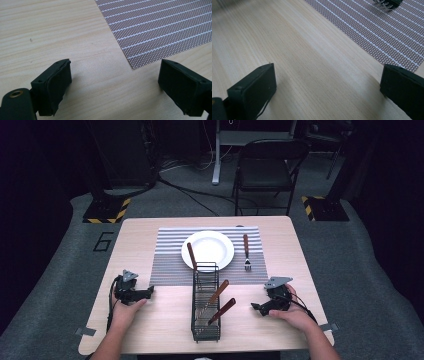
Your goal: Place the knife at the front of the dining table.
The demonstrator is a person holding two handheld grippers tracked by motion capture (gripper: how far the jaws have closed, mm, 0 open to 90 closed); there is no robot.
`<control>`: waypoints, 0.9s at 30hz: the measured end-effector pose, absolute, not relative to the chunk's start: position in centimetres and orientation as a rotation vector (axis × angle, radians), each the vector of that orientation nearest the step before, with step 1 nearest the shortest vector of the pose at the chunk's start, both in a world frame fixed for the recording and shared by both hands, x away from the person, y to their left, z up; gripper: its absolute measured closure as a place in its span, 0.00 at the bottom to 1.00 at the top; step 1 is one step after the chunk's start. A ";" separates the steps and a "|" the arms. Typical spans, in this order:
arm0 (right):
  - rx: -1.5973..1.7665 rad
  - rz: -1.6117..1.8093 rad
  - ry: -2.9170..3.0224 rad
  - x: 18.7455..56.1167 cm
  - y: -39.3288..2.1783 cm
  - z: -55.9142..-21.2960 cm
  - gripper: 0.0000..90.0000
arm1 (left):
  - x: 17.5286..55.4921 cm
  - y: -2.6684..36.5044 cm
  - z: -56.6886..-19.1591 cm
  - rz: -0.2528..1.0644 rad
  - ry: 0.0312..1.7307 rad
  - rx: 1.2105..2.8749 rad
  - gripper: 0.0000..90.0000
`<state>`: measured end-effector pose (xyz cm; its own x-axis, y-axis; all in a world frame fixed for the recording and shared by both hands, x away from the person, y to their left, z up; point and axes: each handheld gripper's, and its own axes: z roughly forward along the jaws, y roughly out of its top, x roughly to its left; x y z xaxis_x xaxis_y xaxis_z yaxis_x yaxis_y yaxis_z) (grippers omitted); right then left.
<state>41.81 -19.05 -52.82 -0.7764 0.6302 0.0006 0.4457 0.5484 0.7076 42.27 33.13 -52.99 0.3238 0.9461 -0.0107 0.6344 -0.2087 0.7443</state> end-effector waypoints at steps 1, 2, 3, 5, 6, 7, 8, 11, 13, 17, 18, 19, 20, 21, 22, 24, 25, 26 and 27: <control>0.897 1.051 2.533 41.8 -19.1 -52.8 0.00 | 42.3 33.1 -53.0 0.608 1.395 1.932 0.13; 0.899 1.051 2.533 41.8 -19.1 -52.8 0.00 | 42.2 33.1 -53.0 0.610 1.398 1.930 0.13; 0.900 1.051 2.533 41.8 -19.0 -52.8 0.00 | 42.2 33.1 -53.0 0.607 1.395 1.932 0.14; 0.899 1.051 2.533 41.8 -19.0 -52.8 0.00 | 42.2 33.0 -53.0 0.611 1.388 1.929 0.16; 0.899 1.051 2.534 41.8 -19.0 -52.8 0.00 | 42.2 33.0 -53.0 0.611 1.388 1.929 0.17; 0.899 1.051 2.533 41.8 -19.0 -52.8 0.00 | 42.2 32.9 -53.0 0.614 1.391 1.924 0.17; 0.899 1.051 2.533 41.8 -19.0 -52.8 0.00 | 42.2 32.9 -52.9 0.615 1.398 1.922 0.17; 0.899 1.051 2.533 41.8 -19.0 -52.8 0.00 | 42.1 32.7 -52.7 0.603 1.401 1.937 0.22; 0.899 1.051 2.533 41.8 -19.0 -52.8 0.00 | 42.0 32.6 -52.5 0.594 1.408 1.949 0.25; 0.899 1.051 2.533 41.8 -19.0 -52.8 0.00 | 41.8 32.4 -52.1 0.563 1.403 1.966 0.31; 0.899 1.051 2.533 41.8 -19.0 -52.8 0.00 | 41.7 32.3 -51.9 0.553 1.392 1.967 0.34; 0.899 1.050 2.533 41.8 -19.0 -52.8 0.00 | 41.6 32.3 -51.8 0.548 1.392 1.971 0.36; 0.899 1.050 2.533 41.8 -19.0 -52.8 0.00 | 41.5 32.1 -51.6 0.545 1.394 1.969 0.37; 0.899 1.050 2.534 41.8 -19.0 -52.8 0.00 | 41.4 32.1 -51.3 0.534 1.386 1.983 0.38; 0.899 1.050 2.534 41.8 -19.0 -52.8 0.00 | 41.4 32.1 -51.3 0.534 1.386 1.983 0.40; 0.899 1.050 2.534 41.8 -19.0 -52.8 0.00 | 41.0 31.7 -50.4 0.498 1.387 1.961 0.41; 0.899 1.051 2.533 41.8 -19.0 -52.8 0.00 | 40.9 31.6 -50.1 0.492 1.383 1.959 0.42; 0.899 1.051 2.533 41.8 -19.0 -52.8 0.00 | 40.9 31.6 -50.1 0.492 1.383 1.959 0.43; 0.900 1.051 2.533 41.8 -19.0 -52.8 0.00 | 40.7 31.3 -49.6 0.478 1.384 1.949 0.45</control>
<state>41.81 -19.05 -52.81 -0.7765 0.6302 0.0016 0.4463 0.5481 0.7074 40.69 31.26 -49.63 0.3641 0.9269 -0.0909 0.6732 -0.1945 0.7134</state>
